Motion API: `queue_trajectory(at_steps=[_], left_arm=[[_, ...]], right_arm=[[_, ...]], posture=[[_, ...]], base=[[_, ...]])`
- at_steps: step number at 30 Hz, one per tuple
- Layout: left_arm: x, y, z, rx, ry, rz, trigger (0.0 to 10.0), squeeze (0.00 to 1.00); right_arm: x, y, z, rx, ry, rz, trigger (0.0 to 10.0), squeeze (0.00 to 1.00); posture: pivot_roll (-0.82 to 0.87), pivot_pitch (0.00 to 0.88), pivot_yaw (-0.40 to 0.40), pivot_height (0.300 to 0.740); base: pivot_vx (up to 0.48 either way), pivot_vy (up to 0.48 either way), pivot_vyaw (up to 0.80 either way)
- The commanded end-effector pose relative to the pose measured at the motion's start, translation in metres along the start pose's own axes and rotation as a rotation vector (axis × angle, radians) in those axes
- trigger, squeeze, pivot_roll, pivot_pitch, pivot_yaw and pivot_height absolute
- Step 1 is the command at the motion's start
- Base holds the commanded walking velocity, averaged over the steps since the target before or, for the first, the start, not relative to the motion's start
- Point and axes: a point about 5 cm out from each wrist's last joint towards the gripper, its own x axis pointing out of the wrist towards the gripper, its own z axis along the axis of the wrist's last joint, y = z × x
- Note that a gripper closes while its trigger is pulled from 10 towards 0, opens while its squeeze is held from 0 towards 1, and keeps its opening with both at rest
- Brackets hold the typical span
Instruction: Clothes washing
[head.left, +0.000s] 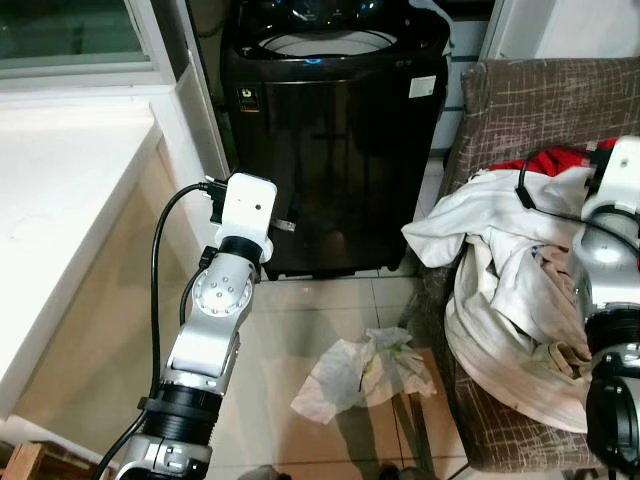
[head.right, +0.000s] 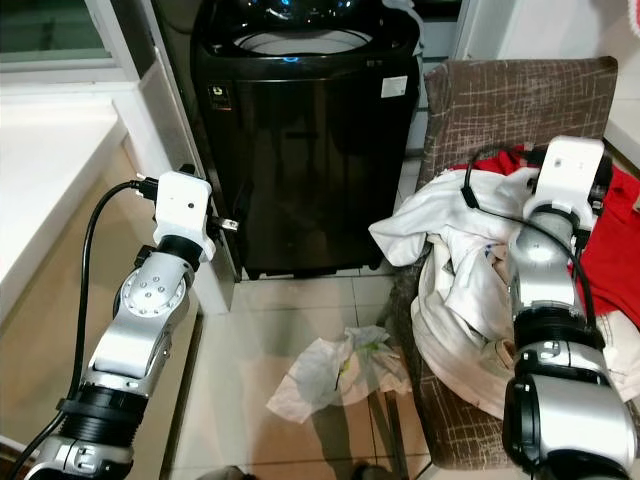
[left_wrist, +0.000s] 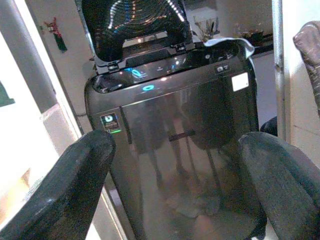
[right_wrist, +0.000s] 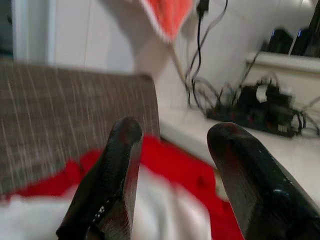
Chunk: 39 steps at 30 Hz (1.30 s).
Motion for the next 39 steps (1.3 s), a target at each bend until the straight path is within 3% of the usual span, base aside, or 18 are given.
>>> queue_trajectory(at_steps=[1, 6, 13, 18, 20, 21, 22, 23, 35, 39], left_arm=[[0.004, -0.001, 0.003, 0.0, -0.005, -0.005, 10.0, 0.0], [0.003, 0.001, 0.003, -0.001, -0.004, 0.001, 10.0, 0.0], [0.003, 0.003, 0.003, 0.002, -0.001, 0.007, 10.0, 0.0], [0.002, 0.003, 0.004, 0.005, 0.0, 0.004, 10.0, 0.0], [0.001, 0.004, 0.003, 0.007, 0.002, 0.006, 10.0, 0.0], [0.001, 0.004, 0.003, 0.007, 0.002, 0.006, 10.0, 0.0], [0.001, 0.004, 0.003, 0.008, 0.002, 0.006, 10.0, 0.0], [0.001, 0.004, 0.003, 0.01, 0.004, 0.008, 10.0, 0.0], [-0.001, 0.005, 0.003, 0.013, 0.008, 0.013, 10.0, 0.0], [-0.002, 0.005, 0.003, 0.013, 0.011, 0.012, 10.0, 0.0]], right_arm=[[0.001, 0.001, 0.0, -0.007, 0.001, 0.008, 10.0, 0.0], [-0.001, 0.003, -0.011, 0.028, 0.093, 0.009, 10.0, 0.0], [-0.016, 0.022, -0.043, 0.149, 0.347, 0.122, 10.0, 0.0], [-0.015, 0.022, -0.046, 0.182, 0.395, 0.103, 10.0, 0.0], [-0.017, 0.025, -0.051, 0.267, 0.491, 0.092, 10.0, 0.0], [-0.017, 0.025, -0.051, 0.267, 0.491, 0.092, 10.0, 0.0], [-0.019, 0.025, -0.055, 0.295, 0.527, 0.086, 6.3, 0.0], [-0.02, 0.024, -0.057, 0.304, 0.54, 0.095, 0.0, 0.0], [-0.022, 0.023, -0.061, 0.256, 0.528, 0.113, 0.0, 0.0], [-0.02, 0.028, -0.054, 0.244, 0.469, 0.146, 0.0, 0.0]], posture=[[0.01, 0.007, 0.053, 0.74], [0.02, 0.007, 0.052, 0.74], [0.02, 0.017, 0.052, 0.74], [0.03, 0.026, 0.057, 0.74], [0.04, 0.028, 0.057, 0.74], [0.04, 0.028, 0.057, 0.74], [0.04, 0.028, 0.057, 0.74], [0.04, 0.028, 0.057, 0.74], [0.05, 0.039, 0.054, 0.74], [0.05, 0.039, 0.054, 0.74]], base=[[0.0, 0.0, 0.0], [0.0, 0.0, 0.0], [0.0, 0.0, 0.0], [0.0, 0.0, 0.0], [0.0, 0.0, 0.0], [0.0, 0.0, 0.0], [0.0, 0.0, 0.0], [0.0, 0.0, 0.0], [0.0, 0.0, 0.0], [0.0, 0.0, 0.0]])
